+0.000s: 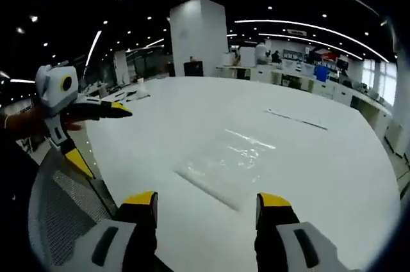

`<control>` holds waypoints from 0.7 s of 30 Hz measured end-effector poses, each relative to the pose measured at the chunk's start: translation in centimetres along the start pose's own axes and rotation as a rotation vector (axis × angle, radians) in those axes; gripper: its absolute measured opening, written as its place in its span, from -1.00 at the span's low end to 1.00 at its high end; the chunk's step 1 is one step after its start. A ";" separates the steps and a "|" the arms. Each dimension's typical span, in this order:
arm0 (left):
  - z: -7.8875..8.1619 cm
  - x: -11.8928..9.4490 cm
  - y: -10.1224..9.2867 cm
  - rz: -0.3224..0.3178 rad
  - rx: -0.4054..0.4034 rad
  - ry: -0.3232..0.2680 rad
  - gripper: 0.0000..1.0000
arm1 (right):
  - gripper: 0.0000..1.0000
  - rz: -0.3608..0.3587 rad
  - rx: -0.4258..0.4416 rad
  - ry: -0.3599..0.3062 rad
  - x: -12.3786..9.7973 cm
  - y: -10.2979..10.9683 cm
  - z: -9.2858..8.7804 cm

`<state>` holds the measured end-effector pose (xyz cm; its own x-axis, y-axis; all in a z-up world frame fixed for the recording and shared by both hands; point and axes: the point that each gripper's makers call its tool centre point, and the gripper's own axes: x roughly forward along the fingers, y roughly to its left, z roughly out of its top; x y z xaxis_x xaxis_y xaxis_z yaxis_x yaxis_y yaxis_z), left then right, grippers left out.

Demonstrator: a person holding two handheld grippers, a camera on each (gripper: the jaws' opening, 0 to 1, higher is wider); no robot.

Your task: Open the resealable bag by pulling the two sides of the seal apart until the entire bag opening is separated and visibly accessible.

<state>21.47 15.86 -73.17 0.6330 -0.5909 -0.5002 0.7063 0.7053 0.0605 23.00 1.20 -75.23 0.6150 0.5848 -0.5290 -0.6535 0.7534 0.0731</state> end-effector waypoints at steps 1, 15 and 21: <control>0.0 0.0 0.0 0.000 0.000 0.001 0.91 | 0.23 -0.001 0.002 -0.002 -0.1 0.0 0.0; 1.0 -0.8 -0.3 0.042 0.010 -0.037 0.82 | 0.37 0.002 0.127 -0.107 -2.4 1.1 1.6; 0.9 -1.0 -0.4 0.050 0.003 -0.033 0.79 | 0.38 0.001 0.133 -0.099 -2.6 1.7 1.0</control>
<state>20.84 15.76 -71.93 0.6776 -0.5678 -0.4675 0.6745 0.7331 0.0873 20.75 1.31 -72.89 0.6590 0.6077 -0.4432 -0.5943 0.7819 0.1883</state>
